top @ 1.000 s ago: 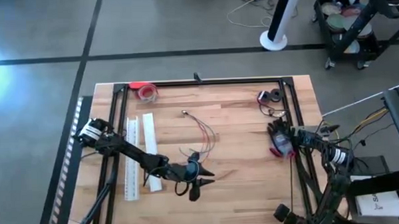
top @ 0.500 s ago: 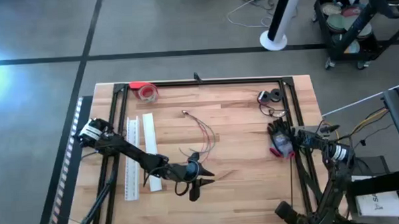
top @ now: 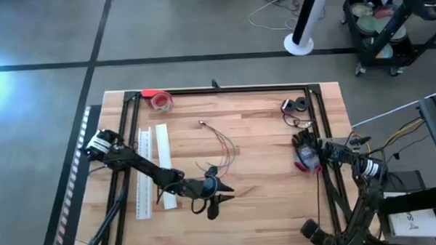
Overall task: Ziptie cables
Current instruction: Wrap the black zip tie around the cables
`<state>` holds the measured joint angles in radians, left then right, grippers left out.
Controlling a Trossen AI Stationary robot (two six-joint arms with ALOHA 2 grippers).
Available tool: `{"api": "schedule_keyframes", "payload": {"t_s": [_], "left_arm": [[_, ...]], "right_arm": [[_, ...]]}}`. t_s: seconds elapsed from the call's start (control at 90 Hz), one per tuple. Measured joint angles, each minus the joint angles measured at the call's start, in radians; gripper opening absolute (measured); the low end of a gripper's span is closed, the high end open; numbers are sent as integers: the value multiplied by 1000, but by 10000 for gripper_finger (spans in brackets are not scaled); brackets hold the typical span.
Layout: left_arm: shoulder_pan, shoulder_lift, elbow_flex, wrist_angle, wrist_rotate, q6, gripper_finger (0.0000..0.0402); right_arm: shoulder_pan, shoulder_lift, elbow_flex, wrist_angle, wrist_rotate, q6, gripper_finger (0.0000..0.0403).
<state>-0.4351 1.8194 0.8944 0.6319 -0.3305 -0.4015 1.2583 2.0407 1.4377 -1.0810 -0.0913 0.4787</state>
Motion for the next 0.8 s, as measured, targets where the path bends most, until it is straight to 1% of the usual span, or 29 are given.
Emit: {"api": "schedule_keyframes", "payload": {"t_s": [0.078, 0.156, 0.256, 0.367, 0.433, 0.5, 0.589, 0.722, 0.8], "left_arm": [[0, 0, 0, 0, 0, 0, 98], [0, 0, 0, 0, 0, 0, 98], [0, 0, 0, 0, 0, 0, 98], [0, 0, 0, 0, 0, -1, 98], [0, 0, 0, 1, 0, -1, 98], [0, 0, 0, 3, 0, -3, 98], [0, 0, 0, 3, 0, -2, 98], [0, 0, 0, 3, 0, -1, 98], [0, 0, 0, 4, 0, -2, 98]], "right_arm": [[-15, -2, 17, -25, 0, 29, 63], [-36, -9, 50, -77, 14, 21, 59], [-60, -32, 100, -211, 68, -12, 56], [-73, -60, 120, -312, 166, 5, 52], [-73, -97, 118, -318, 215, 20, 52], [-70, -116, 108, -289, 239, 11, 55], [-62, -113, 88, -253, 241, -63, 64], [-45, -94, 66, -213, 240, -278, 85], [-44, -82, 38, -175, 198, -360, 97]]}}
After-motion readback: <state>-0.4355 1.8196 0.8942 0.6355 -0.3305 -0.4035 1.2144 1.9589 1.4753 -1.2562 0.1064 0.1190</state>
